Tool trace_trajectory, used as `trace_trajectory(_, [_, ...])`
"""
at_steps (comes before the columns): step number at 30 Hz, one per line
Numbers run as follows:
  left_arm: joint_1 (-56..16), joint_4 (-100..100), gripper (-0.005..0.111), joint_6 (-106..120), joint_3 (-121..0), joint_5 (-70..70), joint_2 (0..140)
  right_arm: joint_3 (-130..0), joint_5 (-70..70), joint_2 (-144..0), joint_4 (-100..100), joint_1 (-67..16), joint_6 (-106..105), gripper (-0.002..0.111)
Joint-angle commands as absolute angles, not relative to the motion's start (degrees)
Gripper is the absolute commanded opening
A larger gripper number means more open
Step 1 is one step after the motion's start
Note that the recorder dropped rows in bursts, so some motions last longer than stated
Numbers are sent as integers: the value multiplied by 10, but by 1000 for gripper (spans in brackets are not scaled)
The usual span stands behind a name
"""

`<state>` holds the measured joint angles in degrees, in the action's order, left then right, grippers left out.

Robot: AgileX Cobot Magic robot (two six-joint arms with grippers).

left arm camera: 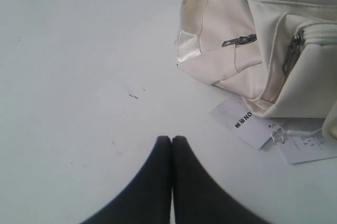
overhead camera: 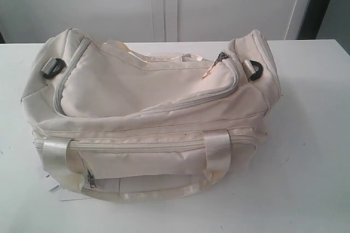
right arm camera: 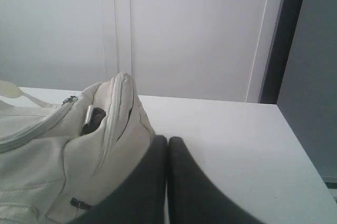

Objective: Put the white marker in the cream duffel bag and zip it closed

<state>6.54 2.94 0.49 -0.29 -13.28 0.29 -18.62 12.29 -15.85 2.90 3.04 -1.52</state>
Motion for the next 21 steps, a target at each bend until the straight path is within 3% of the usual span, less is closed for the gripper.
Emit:
trace_trajectory(1, [67,35,0,0,0,-134,0,-158,144,-112,30,34,-12,0])
trace_trajectory(21, [67,35,0,0,0,-134,0,-28,149,-9,30,34,-12,0])
